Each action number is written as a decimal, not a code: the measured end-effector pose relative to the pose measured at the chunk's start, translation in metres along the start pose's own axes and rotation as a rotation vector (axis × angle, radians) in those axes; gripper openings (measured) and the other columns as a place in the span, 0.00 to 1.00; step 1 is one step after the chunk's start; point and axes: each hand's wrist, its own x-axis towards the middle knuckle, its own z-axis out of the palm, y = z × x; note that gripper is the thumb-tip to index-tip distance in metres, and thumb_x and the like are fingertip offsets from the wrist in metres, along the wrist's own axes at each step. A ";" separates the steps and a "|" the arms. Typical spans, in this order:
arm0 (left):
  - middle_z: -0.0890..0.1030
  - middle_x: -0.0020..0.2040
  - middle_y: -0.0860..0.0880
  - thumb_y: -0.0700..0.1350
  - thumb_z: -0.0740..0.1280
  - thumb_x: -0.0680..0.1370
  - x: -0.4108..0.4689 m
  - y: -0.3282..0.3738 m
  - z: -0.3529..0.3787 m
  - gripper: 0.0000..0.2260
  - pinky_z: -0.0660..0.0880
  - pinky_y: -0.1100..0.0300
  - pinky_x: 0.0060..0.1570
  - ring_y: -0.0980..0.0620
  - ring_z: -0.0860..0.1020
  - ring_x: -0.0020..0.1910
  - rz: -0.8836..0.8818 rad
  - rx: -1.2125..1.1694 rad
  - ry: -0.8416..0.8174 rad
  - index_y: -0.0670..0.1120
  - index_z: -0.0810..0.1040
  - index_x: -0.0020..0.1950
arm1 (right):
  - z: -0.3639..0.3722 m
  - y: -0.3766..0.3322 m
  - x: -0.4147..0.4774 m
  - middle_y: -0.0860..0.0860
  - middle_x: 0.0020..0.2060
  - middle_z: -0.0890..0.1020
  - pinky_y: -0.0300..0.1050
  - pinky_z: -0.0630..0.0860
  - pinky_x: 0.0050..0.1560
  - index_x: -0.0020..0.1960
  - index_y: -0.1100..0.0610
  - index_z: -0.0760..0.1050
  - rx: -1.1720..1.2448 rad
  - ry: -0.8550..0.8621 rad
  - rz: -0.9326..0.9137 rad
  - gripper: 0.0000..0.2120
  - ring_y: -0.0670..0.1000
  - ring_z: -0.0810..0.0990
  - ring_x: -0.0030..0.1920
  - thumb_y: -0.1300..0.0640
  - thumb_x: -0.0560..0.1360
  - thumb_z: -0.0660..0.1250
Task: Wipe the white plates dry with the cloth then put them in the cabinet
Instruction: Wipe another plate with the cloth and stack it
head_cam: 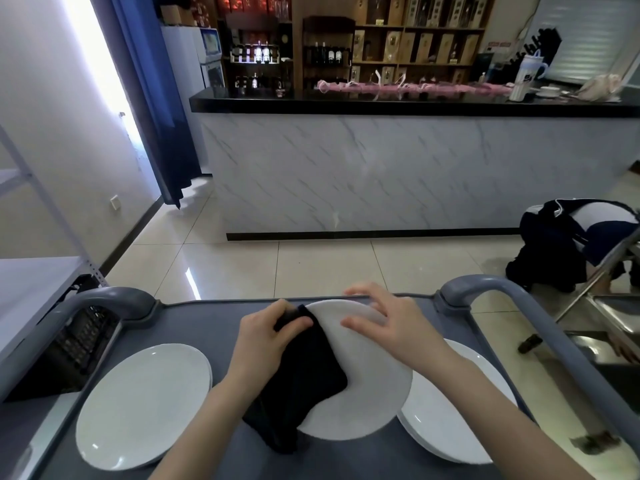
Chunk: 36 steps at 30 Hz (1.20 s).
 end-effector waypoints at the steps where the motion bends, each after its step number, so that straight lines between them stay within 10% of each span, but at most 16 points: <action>1: 0.79 0.33 0.54 0.46 0.74 0.73 0.002 0.002 0.000 0.08 0.68 0.69 0.33 0.59 0.74 0.32 0.032 0.012 -0.028 0.47 0.78 0.38 | 0.001 -0.001 0.003 0.41 0.42 0.83 0.37 0.74 0.47 0.53 0.37 0.74 -0.023 -0.054 -0.011 0.17 0.41 0.79 0.45 0.31 0.70 0.63; 14: 0.73 0.28 0.54 0.48 0.69 0.78 -0.025 -0.019 0.016 0.14 0.66 0.60 0.32 0.56 0.69 0.31 -0.377 -0.269 0.248 0.44 0.74 0.35 | 0.047 -0.001 -0.028 0.54 0.30 0.65 0.45 0.62 0.36 0.35 0.61 0.67 0.611 0.605 0.276 0.22 0.49 0.63 0.33 0.47 0.80 0.66; 19: 0.73 0.27 0.55 0.46 0.71 0.76 -0.022 -0.015 0.010 0.15 0.66 0.69 0.29 0.60 0.68 0.27 -0.266 -0.200 0.229 0.50 0.73 0.31 | 0.040 0.007 -0.034 0.51 0.34 0.79 0.34 0.69 0.35 0.42 0.47 0.79 0.466 0.484 0.181 0.10 0.44 0.73 0.33 0.48 0.80 0.64; 25: 0.74 0.27 0.60 0.44 0.76 0.72 -0.004 0.006 0.013 0.18 0.66 0.71 0.32 0.62 0.71 0.29 0.034 0.013 -0.053 0.58 0.70 0.30 | 0.025 0.000 -0.023 0.49 0.34 0.81 0.48 0.73 0.43 0.43 0.50 0.80 0.183 0.150 -0.014 0.14 0.52 0.78 0.37 0.41 0.78 0.64; 36: 0.73 0.27 0.56 0.47 0.69 0.77 -0.022 -0.011 0.014 0.14 0.66 0.62 0.32 0.59 0.68 0.29 -0.316 -0.238 0.236 0.48 0.73 0.32 | 0.036 0.004 -0.034 0.44 0.30 0.76 0.30 0.67 0.32 0.36 0.47 0.75 0.490 0.523 0.161 0.14 0.41 0.71 0.31 0.49 0.80 0.65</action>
